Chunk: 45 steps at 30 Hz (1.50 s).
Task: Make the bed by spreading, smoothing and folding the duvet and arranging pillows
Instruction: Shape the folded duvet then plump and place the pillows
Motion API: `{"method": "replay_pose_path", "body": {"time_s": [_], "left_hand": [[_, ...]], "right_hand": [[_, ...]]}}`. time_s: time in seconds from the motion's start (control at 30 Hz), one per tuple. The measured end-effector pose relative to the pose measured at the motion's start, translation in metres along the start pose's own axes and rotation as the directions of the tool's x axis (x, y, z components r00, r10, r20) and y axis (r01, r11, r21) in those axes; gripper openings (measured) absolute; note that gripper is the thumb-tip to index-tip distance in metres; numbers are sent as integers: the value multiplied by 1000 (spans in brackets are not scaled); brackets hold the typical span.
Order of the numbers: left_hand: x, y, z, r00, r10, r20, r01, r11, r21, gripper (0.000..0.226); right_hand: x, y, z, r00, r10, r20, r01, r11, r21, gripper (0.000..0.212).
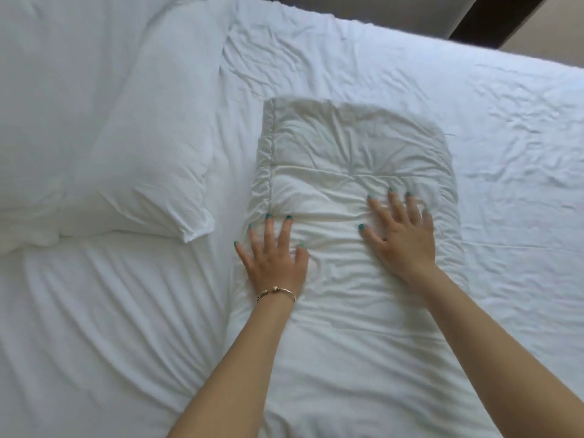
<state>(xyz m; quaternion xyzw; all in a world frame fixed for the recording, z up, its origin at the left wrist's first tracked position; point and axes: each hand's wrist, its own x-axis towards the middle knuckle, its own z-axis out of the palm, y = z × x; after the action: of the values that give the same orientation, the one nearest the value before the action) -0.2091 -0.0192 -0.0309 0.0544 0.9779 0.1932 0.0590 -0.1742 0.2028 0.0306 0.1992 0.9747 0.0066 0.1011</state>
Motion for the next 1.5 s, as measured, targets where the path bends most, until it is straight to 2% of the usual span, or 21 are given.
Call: {"method": "replay_pose_path", "body": {"time_s": [0.07,0.1,0.2,0.23,0.3,0.37,0.43,0.57,0.77,0.87,0.93,1.07,1.1,1.17,1.27,1.3,1.37,1.43,1.5], "left_hand": [[15,38,-18,999,-31,-29,29,996,-85,57],[25,59,-24,999,7,-41,-11,995,-103,56],[67,114,-28,980,153,126,-151,988,-25,61],[87,127,-27,974,151,168,-155,988,8,65],[128,140,-27,971,100,217,-128,984,120,76],[162,137,-26,974,49,221,-100,969,224,88],[182,120,-12,978,24,207,-77,964,253,93],[180,88,36,995,15,97,-37,973,228,89],[197,91,76,999,35,36,-43,969,245,87],[203,93,79,997,27,68,-43,972,233,88],[202,93,72,992,32,119,-57,974,219,88],[200,97,15,946,5,324,-67,981,180,81],[191,100,-2,946,1,325,-78,971,226,75],[150,110,-27,958,40,285,-134,938,320,62],[42,120,-29,947,184,263,-261,918,298,58],[11,113,-24,947,179,266,-258,919,299,59],[-21,83,-18,963,53,262,-139,938,318,67],[-28,49,-16,967,-83,239,1,946,325,76],[-35,28,-11,973,-107,206,41,952,302,79]], "right_hand": [[5,15,-11,1000,-21,10,19,992,122,64],[12,22,-17,1000,-15,-10,17,984,177,64],[46,37,-36,996,24,-91,10,934,357,62],[61,42,-41,993,70,-97,-26,918,397,63],[92,50,-45,979,184,-85,-141,921,364,70],[118,55,-38,968,244,54,-249,915,318,82],[137,57,-15,961,231,150,-270,902,337,88],[146,50,45,975,220,36,-221,926,307,84],[164,54,90,959,262,-105,-216,921,323,81],[169,55,92,959,269,-89,-222,909,354,79],[166,58,90,967,239,-83,-179,877,445,78],[139,66,52,969,242,-47,-140,696,704,64],[125,64,40,969,239,-62,-129,704,698,60],[81,53,20,980,193,-56,-120,785,608,59],[-5,13,16,996,80,37,-88,930,358,57],[-26,4,19,998,51,37,-60,953,296,56],[-52,6,22,996,75,44,-83,969,231,57],[-66,28,28,972,210,110,-228,955,192,67],[-78,47,37,931,327,160,-352,922,159,74]]}}
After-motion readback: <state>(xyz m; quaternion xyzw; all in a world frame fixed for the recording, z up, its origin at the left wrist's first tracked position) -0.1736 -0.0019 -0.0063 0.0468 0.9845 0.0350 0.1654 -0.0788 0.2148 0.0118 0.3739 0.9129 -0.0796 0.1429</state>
